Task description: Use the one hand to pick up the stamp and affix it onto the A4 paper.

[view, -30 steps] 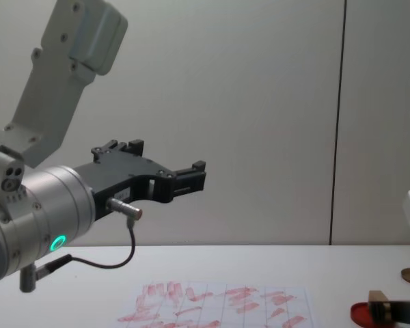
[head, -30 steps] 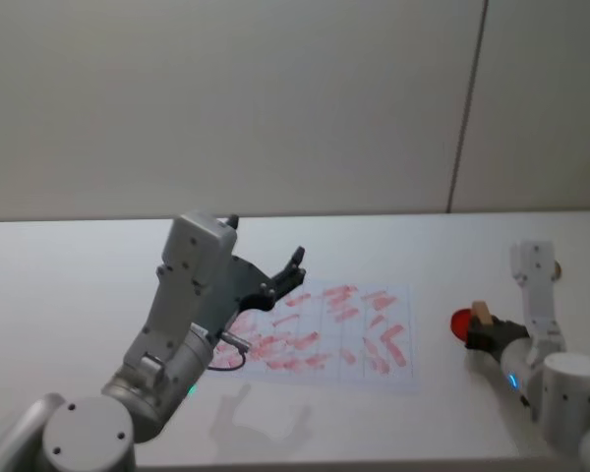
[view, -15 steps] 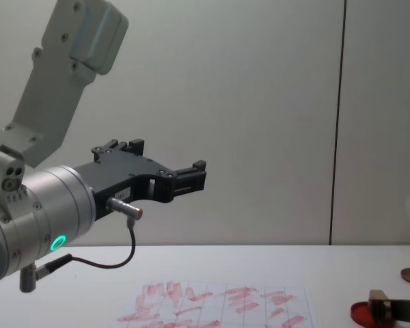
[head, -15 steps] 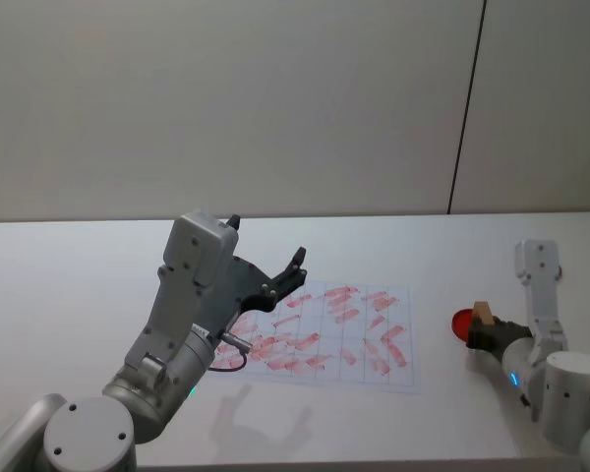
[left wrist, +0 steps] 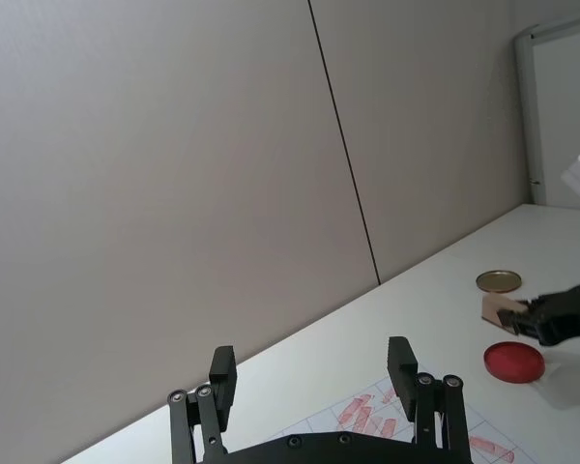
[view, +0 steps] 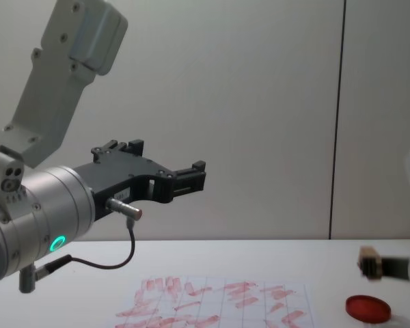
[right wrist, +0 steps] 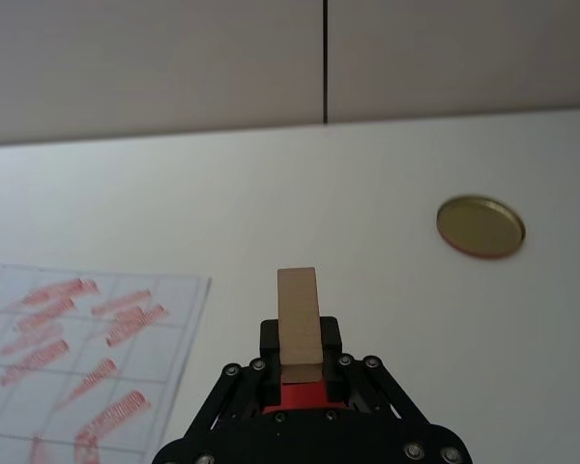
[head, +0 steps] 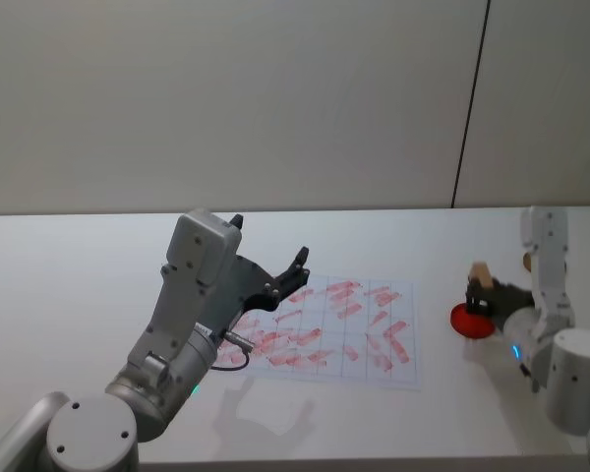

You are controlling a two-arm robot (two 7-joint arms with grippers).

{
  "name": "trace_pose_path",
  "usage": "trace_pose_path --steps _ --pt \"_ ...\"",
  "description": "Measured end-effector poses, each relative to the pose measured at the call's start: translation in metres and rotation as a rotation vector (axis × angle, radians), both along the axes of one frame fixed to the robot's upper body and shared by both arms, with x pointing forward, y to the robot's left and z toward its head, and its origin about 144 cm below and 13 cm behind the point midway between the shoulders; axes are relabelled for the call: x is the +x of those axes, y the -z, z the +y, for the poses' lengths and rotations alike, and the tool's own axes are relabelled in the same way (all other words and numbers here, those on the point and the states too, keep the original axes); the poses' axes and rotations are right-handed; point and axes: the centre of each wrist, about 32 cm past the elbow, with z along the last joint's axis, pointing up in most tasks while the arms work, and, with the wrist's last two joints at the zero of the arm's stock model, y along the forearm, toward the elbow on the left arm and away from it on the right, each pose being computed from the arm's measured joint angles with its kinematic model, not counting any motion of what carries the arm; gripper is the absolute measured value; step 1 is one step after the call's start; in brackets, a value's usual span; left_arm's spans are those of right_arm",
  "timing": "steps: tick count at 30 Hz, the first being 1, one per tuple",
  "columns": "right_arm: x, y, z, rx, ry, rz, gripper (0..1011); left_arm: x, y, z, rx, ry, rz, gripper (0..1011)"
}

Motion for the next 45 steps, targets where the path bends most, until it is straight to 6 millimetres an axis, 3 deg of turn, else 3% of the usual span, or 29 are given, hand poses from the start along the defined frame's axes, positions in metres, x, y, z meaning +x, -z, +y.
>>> trace_pose_path --steps 10,20,29,45 --pt "-0.005 -0.039 0.011 -0.001 -0.03 -0.108 218 0.0 0.0 0.0 0.0 0.0 0.0 993" --pt "-0.013 -0.054 0.027 -0.022 -0.075 -0.087 219 0.0 0.0 0.0 0.0 0.0 0.0 993" --pt "-0.019 -0.05 0.053 -0.058 -0.146 -0.004 219 0.0 0.0 0.0 0.0 0.0 0.0 993" --pt "-0.031 -0.024 0.089 -0.112 -0.255 0.091 219 0.0 0.0 0.0 0.0 0.0 0.0 993"
